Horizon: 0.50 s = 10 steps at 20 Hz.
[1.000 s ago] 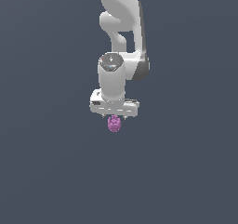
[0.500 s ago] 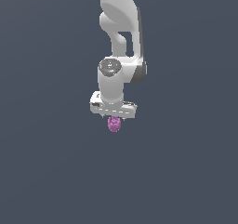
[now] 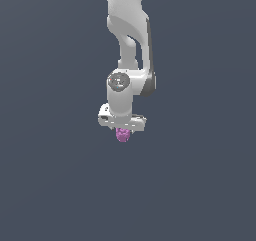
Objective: Pick up the object and move it to a goal position.
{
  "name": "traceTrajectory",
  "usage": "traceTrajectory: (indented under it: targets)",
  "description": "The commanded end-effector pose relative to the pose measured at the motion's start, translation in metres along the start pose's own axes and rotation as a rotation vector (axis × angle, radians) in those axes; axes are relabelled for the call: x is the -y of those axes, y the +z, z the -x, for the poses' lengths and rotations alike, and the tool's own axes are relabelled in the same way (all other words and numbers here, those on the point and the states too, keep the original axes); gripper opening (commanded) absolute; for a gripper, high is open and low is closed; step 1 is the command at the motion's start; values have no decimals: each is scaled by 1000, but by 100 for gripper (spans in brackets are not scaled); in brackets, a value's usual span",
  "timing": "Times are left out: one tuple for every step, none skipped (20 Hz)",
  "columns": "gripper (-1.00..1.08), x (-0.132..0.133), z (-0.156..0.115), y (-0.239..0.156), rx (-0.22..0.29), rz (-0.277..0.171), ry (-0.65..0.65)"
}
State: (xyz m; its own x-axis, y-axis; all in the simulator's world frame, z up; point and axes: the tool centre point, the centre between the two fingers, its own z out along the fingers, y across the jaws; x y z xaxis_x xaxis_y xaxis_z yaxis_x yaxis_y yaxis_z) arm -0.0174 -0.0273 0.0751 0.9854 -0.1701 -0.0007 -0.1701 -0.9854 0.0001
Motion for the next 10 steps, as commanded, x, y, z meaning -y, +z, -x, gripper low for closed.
traceTrajectory:
  targets:
    - [100,0,0,10,0,0,0]
    - [100,0,0,13,-1,0,1]
    - [100,0,0,15,-1,0,1]
    - [100,0,0,16,-1,0,1]
    - [100,0,-1,16,-1,0,1]
    - [100,0,-1,17,-1,0,1]
    - [-100,0,-1,17,-1,0,1]
    - [-100,0,-1,17,-1,0,1]
    - [-100,0,-1,17,-1,0,1]
    - [-100,0,-1,17,-1,0,1]
